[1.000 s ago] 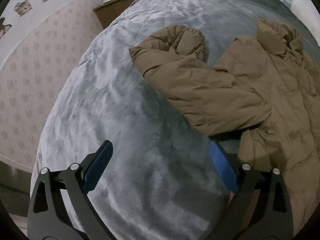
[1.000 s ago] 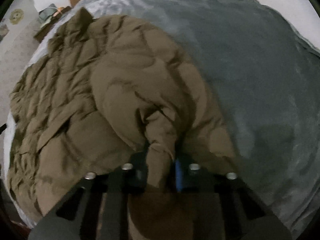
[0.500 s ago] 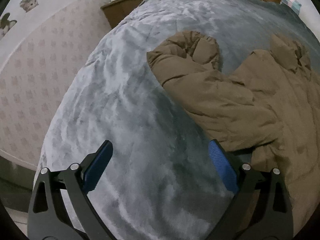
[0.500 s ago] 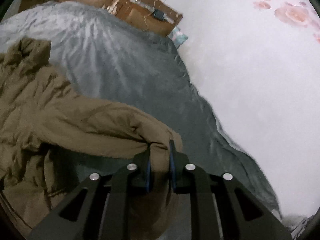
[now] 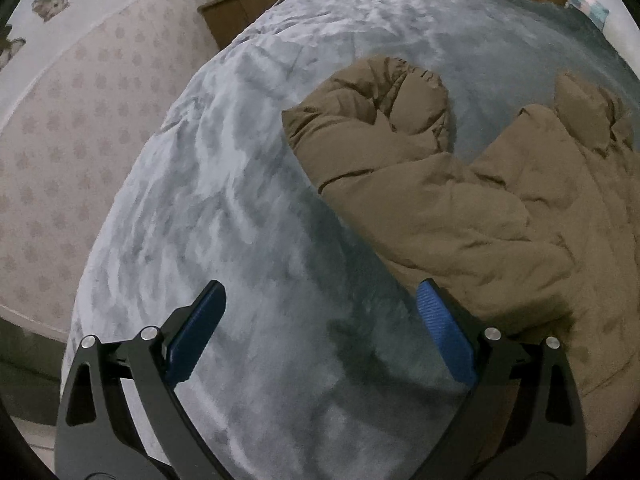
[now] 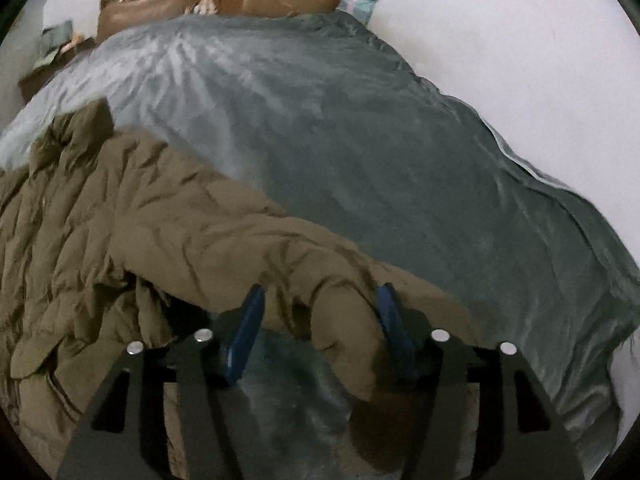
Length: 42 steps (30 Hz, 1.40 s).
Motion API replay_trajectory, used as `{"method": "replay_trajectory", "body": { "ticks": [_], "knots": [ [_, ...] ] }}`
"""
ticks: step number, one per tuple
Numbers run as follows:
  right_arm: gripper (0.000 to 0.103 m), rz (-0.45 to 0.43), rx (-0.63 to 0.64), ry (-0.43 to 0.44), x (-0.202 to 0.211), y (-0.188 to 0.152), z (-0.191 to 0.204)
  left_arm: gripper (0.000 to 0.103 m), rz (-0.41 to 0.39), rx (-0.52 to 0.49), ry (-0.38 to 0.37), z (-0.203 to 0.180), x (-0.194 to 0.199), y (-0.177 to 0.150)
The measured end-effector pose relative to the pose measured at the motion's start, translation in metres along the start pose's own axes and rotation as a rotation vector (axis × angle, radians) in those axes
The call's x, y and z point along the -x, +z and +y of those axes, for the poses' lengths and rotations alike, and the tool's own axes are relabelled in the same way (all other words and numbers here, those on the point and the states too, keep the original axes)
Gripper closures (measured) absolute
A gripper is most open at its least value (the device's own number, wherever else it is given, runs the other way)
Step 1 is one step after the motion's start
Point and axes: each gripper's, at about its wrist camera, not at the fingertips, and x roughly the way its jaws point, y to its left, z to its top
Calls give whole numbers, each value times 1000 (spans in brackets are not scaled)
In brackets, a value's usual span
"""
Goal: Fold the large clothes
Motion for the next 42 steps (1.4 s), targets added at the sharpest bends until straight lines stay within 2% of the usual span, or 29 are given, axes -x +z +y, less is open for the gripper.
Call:
{"method": "replay_trajectory", "body": {
  "ticks": [2,4,7,10,13,17,19,26,27,28,29,31,32,34,36,38,41,42],
  "knots": [
    [34,29,2,-20,-6,-4,-7,7,0,-13,10,-2,1,-1],
    [33,49,27,-47,-12,-8,-13,7,0,-12,3,-2,2,-3],
    [25,68,74,-57,-18,-27,-19,7,2,-10,-19,-7,2,-3],
    [25,80,67,-47,-17,-42,-28,7,-6,-29,-30,-19,8,-5],
    [24,56,53,-21,-5,-48,-33,7,-21,-50,-44,-33,18,-5],
    [14,-3,7,36,23,-50,-49,7,-38,-72,-59,-51,29,-3],
    [12,-16,-14,27,32,-51,-59,7,-40,-75,-77,-59,32,-2],
    [12,127,-40,1,-19,-78,-74,7,-63,-110,-100,-81,51,-7],
    [14,127,-55,-18,-28,-81,-77,7,-66,-118,-95,-85,52,-7],
    [25,126,-73,-27,-35,-80,-81,7,-67,-121,-92,-87,51,-6],
    [51,132,-85,-30,-39,-78,-85,7,-67,-124,-90,-88,51,-5],
    [71,129,-98,-93,-47,-63,-99,7,-68,-126,-83,-91,51,-3],
    [76,100,-96,-144,-45,-56,-105,7,-70,-128,-79,-90,50,-1],
    [79,6,-103,-301,-34,-35,-129,7,-75,-133,-64,-88,54,-2],
    [78,-61,-139,-341,-27,-21,-150,7,-77,-131,-52,-86,57,-2],
    [53,-65,-184,-324,-33,-16,-165,7,-71,-122,-51,-85,57,-2],
    [38,-23,-296,-257,-45,-31,-180,7,-61,-117,-43,-88,54,-2],
    [36,-9,-324,-240,-48,-37,-184,7,-58,-120,-41,-90,53,-2]
  ]
}}
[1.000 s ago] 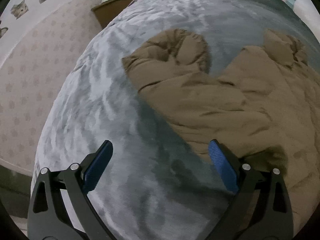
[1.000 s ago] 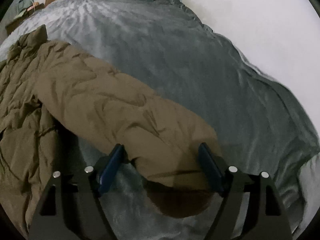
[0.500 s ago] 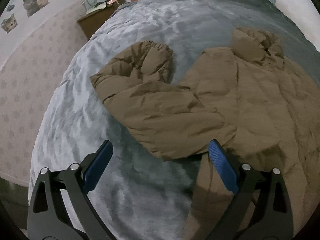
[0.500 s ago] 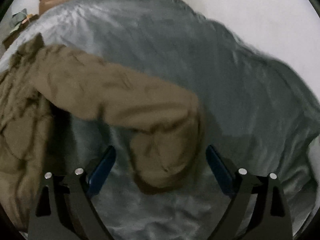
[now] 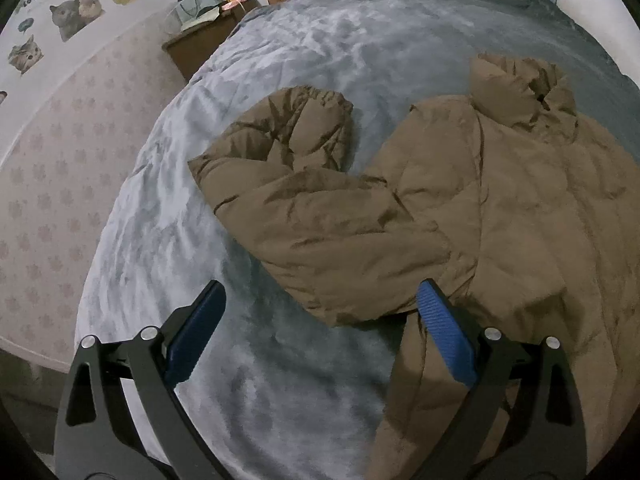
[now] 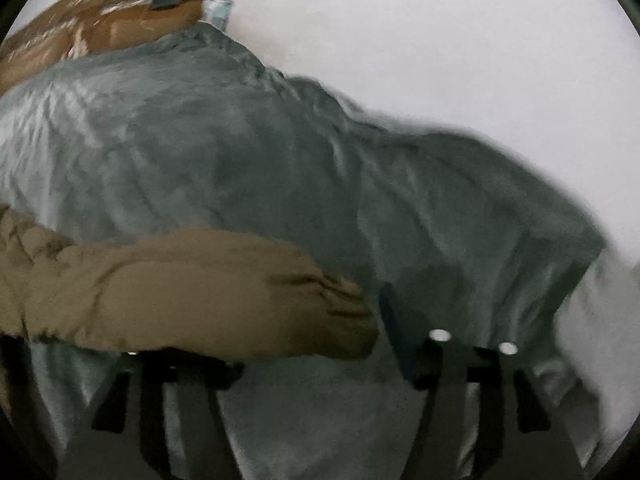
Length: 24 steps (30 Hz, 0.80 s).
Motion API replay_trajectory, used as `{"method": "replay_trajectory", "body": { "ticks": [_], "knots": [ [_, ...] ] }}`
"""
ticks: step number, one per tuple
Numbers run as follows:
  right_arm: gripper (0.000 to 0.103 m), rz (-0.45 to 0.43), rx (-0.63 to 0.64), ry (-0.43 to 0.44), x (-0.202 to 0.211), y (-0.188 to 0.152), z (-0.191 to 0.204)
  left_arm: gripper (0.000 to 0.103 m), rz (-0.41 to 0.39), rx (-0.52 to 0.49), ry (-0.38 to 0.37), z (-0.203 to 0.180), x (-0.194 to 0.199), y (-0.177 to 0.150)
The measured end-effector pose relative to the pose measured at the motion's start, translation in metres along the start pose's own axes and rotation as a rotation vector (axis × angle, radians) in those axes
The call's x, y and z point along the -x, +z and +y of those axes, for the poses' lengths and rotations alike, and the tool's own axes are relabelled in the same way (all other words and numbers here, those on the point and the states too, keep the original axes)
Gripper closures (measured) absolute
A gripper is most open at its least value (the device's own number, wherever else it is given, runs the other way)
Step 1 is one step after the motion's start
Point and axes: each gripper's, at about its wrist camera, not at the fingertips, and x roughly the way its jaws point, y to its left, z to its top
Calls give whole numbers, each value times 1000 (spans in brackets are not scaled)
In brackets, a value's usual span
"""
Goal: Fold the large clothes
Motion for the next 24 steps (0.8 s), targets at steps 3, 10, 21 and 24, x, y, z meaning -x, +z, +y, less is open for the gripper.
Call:
{"method": "replay_trajectory", "body": {
  "ticks": [3,10,21,24],
  "knots": [
    [28,85,-44,8,-15,-23,-11,7,2,-32,18,-9,-2,-1],
    [22,126,-108,75,-23,-53,-23,7,-14,-81,36,-16,-3,-5],
    [86,-37,4,122,-2,-21,5,7,-26,-49,26,-4,-4,-4],
    [90,-129,34,120,18,0,16,7,-34,-38,26,0,-5,0]
  ]
}}
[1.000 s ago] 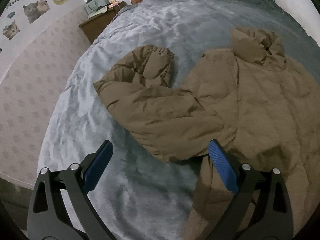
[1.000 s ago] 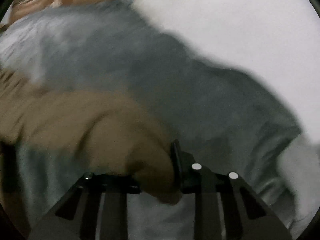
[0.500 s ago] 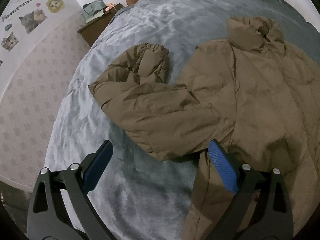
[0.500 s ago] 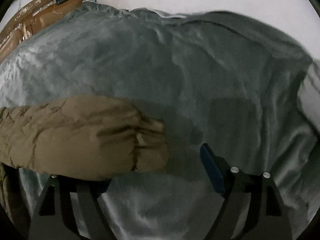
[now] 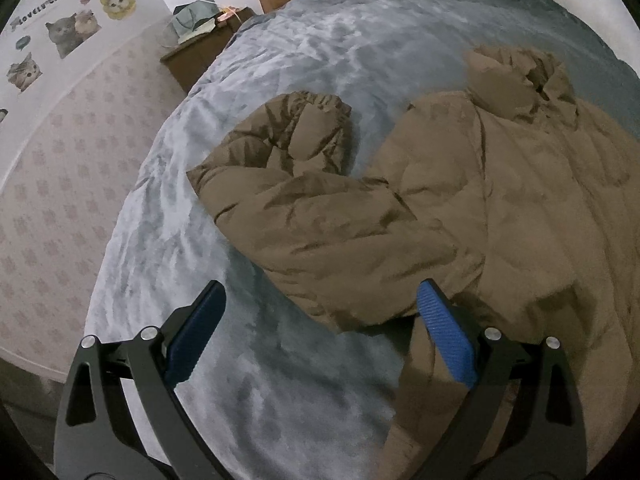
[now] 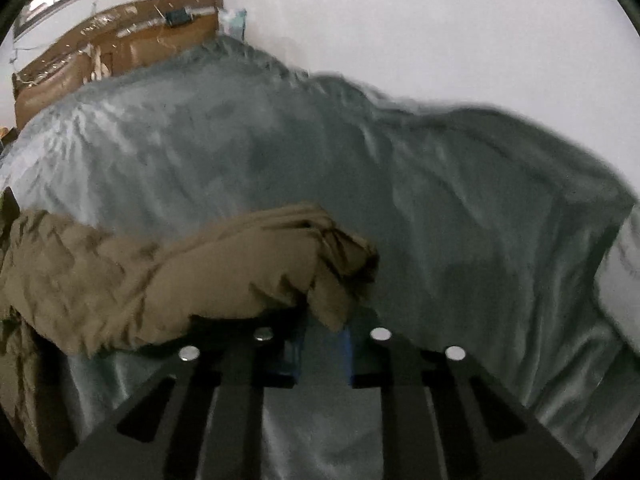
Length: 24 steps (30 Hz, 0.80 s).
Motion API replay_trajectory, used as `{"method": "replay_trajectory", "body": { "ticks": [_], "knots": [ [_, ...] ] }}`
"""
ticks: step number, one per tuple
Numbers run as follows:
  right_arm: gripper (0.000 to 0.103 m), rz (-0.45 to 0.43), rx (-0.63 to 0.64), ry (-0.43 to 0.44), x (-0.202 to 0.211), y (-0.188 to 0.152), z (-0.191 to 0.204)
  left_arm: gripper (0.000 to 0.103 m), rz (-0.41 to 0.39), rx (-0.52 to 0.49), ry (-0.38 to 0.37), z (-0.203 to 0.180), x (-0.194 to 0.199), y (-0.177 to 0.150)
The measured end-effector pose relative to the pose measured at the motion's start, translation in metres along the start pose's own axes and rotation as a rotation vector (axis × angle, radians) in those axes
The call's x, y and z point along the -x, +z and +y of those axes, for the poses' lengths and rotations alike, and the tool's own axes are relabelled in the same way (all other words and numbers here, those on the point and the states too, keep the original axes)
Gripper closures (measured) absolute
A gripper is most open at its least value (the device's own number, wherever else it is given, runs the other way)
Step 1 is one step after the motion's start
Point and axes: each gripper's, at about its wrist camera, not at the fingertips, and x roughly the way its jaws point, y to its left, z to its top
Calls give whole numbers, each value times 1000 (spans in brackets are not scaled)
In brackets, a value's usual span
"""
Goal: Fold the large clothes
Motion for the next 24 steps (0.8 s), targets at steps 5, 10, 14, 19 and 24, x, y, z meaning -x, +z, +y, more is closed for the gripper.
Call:
{"method": "replay_trajectory", "body": {
  "ticks": [5,10,14,19,24],
  "knots": [
    [94,-100,72,95,23,38,45,7,-5,40,-23,9,-4,5],
    [98,-104,145,241,29,59,117,7,-8,48,-24,12,-7,6],
    [98,-111,234,336,38,63,187,7,-14,47,-24,18,-6,7],
    [99,-73,300,479,45,62,262,7,-19,54,-21,27,-8,8],
    [99,-41,431,648,63,47,352,7,-12,80,-34,36,-11,8]
  ]
}}
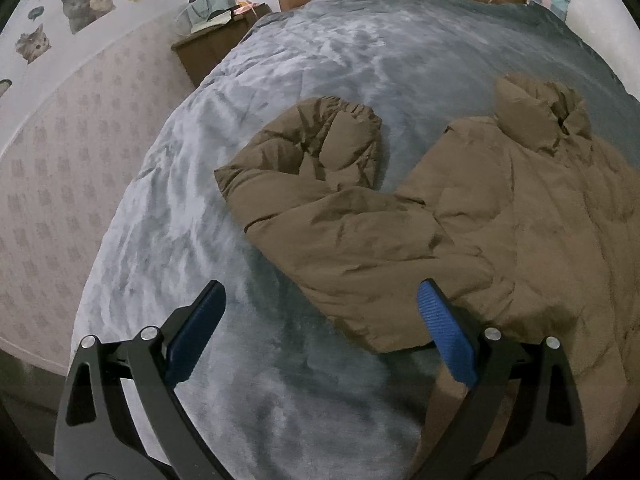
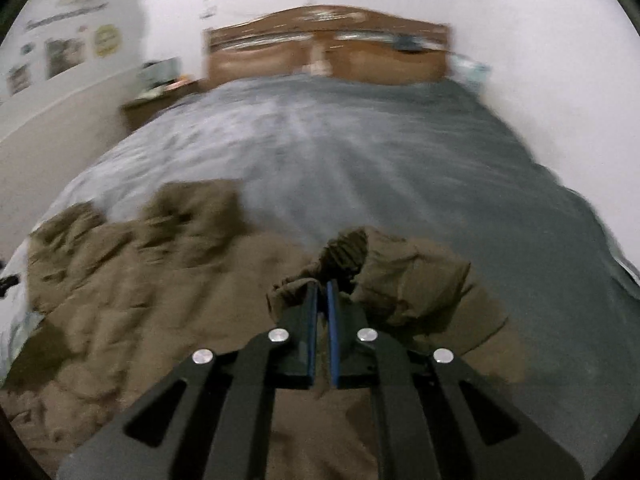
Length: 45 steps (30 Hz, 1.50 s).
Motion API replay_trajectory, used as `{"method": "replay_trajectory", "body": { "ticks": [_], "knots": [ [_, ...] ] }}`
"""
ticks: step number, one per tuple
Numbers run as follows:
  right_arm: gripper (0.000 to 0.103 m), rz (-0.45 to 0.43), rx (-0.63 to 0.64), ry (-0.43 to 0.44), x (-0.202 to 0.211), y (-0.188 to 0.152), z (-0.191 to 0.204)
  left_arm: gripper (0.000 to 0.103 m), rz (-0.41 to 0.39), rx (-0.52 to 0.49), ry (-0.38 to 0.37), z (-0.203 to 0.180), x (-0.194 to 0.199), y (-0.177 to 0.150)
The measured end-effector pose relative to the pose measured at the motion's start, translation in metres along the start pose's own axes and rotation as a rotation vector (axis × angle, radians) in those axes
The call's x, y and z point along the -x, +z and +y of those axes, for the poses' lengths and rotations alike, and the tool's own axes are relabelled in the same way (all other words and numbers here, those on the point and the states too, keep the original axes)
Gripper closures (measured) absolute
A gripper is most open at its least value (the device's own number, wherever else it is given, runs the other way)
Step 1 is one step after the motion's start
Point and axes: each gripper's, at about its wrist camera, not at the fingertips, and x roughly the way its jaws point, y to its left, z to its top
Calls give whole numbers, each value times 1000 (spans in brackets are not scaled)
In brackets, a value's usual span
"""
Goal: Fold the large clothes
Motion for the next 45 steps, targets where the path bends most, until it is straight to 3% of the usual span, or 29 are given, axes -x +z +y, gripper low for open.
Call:
{"method": "replay_trajectory", "body": {
  "ticks": [4,9,10,11,13,14,15,18,22,24,27,31,35,36,37,38,40,45],
  "knots": [
    [99,80,122,83,-37,5,73,7,4,-3,-3,1,-2,-1],
    [95,244,147,34,-74,-13,107,7,41,5,-34,-3,-10,-1],
    [83,254,131,34,-73,-14,106,7,53,2,-40,-7,-11,0],
    [63,251,125,36,-71,-13,105,7,56,-1,-44,-10,-11,0],
    [46,238,122,30,-57,-13,102,7,59,-16,-46,-18,-10,2],
    [47,226,124,23,-46,-11,100,7,57,-26,-47,-23,-8,4],
    [47,218,122,5,-41,-8,92,7,54,-35,-52,-30,-5,6],
    [30,207,77,-104,-16,-9,55,7,50,-65,-70,-49,3,11],
    [29,237,-5,-246,1,-23,-5,6,38,-116,-107,-93,11,23],
    [29,254,-54,-285,8,-31,-31,6,40,-130,-135,-112,13,26],
    [18,259,-137,-286,17,-41,-62,6,31,-173,-171,-150,20,31],
    [17,288,-272,-193,9,-52,-90,6,16,-211,-238,-187,33,30],
    [19,336,-420,-51,-23,-72,-105,6,21,-242,-227,-206,31,31],
    [22,333,-443,-16,-29,-76,-104,6,23,-245,-231,-208,31,32],
    [38,333,-450,7,-35,-80,-101,6,26,-245,-238,-210,30,34],
    [47,340,-441,10,-40,-82,-96,6,30,-243,-254,-213,28,37],
    [58,343,-400,13,-47,-83,-86,6,35,-242,-281,-219,25,40],
    [70,318,-328,37,-49,-72,-66,6,45,-252,-338,-249,17,51]
  ]
}}
